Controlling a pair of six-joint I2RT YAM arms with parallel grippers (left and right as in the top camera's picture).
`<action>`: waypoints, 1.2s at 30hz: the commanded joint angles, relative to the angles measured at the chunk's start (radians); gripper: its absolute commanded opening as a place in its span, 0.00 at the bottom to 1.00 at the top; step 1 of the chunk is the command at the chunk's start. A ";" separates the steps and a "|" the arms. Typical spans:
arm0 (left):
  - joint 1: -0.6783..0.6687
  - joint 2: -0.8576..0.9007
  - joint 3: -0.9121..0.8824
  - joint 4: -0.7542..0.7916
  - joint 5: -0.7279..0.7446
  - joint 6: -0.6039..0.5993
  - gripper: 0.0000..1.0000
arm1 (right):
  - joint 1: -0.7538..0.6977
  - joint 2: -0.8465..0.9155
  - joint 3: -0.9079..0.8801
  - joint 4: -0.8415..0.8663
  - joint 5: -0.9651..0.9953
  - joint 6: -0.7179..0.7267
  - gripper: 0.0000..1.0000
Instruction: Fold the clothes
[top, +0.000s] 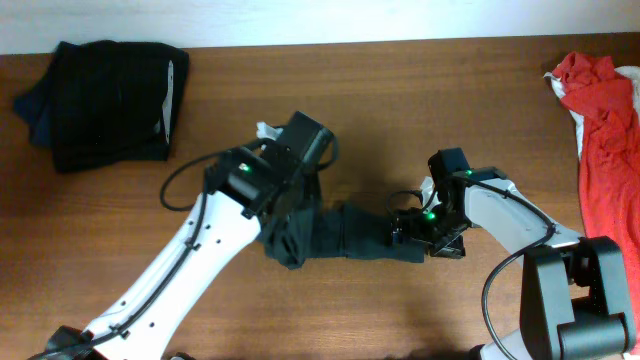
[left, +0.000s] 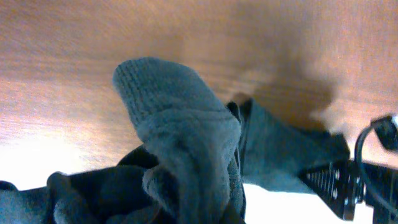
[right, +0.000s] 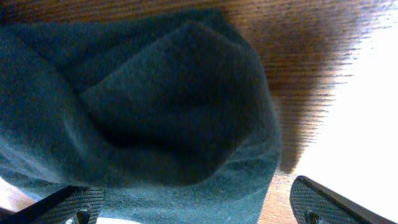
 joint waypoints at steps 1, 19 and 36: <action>0.054 -0.014 0.043 -0.085 -0.067 -0.006 0.00 | 0.006 -0.003 0.035 -0.054 0.000 -0.045 0.99; 0.138 -0.015 0.244 -0.314 -0.121 -0.039 0.00 | -0.183 -0.003 0.336 -0.354 0.184 -0.066 0.98; -0.202 0.455 0.250 -0.007 0.124 -0.039 0.50 | -0.184 -0.003 0.314 -0.338 0.171 -0.066 0.99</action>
